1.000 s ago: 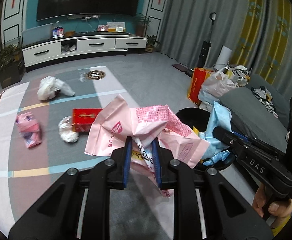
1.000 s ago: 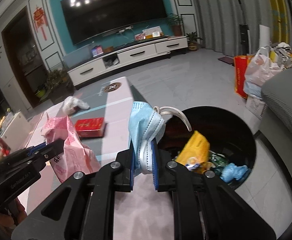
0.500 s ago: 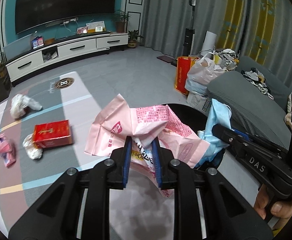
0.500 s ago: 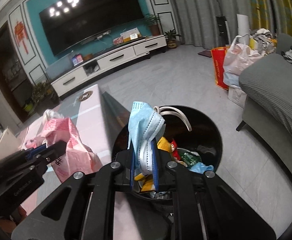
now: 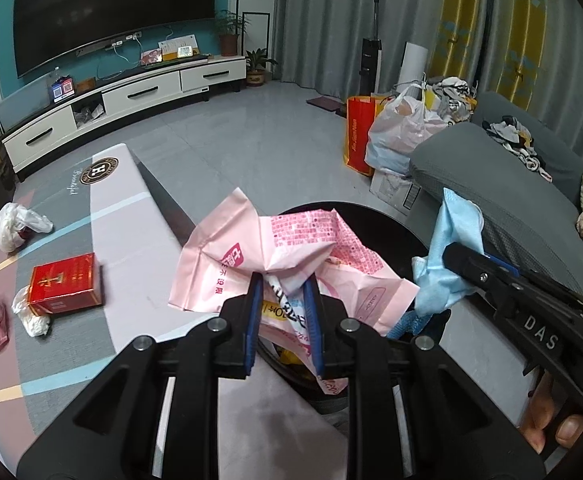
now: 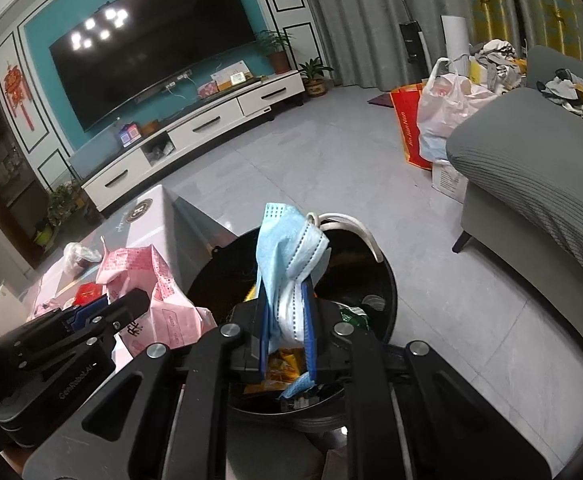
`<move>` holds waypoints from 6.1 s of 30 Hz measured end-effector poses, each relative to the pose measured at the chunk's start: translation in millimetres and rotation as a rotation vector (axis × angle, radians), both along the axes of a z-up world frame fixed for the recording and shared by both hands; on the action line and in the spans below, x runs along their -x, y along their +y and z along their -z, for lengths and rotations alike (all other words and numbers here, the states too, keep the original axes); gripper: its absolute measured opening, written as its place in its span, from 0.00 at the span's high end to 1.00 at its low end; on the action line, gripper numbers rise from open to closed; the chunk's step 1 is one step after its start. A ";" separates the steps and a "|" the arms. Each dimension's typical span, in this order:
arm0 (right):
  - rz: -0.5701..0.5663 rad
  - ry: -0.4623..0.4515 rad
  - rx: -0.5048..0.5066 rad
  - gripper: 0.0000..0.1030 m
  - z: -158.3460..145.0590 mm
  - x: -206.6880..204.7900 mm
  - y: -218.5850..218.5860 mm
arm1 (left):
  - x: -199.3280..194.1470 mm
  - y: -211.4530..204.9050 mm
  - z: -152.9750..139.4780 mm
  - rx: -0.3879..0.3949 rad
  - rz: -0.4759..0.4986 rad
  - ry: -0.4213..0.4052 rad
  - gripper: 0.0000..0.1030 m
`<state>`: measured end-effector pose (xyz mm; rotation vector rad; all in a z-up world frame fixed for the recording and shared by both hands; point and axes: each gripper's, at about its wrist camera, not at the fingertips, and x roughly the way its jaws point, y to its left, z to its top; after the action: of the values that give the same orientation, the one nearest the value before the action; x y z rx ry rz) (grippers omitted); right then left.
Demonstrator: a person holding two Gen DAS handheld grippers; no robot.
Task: Collect trash
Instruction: 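Carry the pink wrapper and face mask over the black bin, then open both tools to drop the wrapper and mask into the bin, then move both open tools back toward the remaining trash on the mat, then grasp the pink printed plastic bag with the left tool while the right tool grasps the white tissue, then carry the pink bag and white tissue over the black bin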
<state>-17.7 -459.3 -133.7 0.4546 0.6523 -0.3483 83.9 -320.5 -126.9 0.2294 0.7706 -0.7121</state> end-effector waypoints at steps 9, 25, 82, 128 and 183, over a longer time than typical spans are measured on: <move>0.008 0.032 0.002 0.86 6.8 -7.3 -8.8 | -5.4 -15.8 14.4 -0.039 0.012 0.019 0.78; -0.011 0.077 0.005 0.85 14.6 -14.7 -12.0 | -6.5 -29.7 30.0 -0.074 0.010 0.046 0.78; -0.087 -0.025 -0.126 0.46 2.4 -19.2 14.4 | 4.0 107.7 17.6 0.077 -0.181 0.060 0.17; -0.564 0.096 -0.143 0.46 41.6 -175.9 262.4 | -149.7 329.4 37.0 0.231 -0.655 0.097 0.25; -0.404 0.018 0.075 0.74 -10.5 -77.5 207.8 | -18.7 251.0 -27.3 0.271 -0.227 0.030 0.74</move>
<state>59.8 -251.5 -123.2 0.2399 0.7283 0.0068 102.6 -69.4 -99.6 -0.1135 0.7070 -0.5976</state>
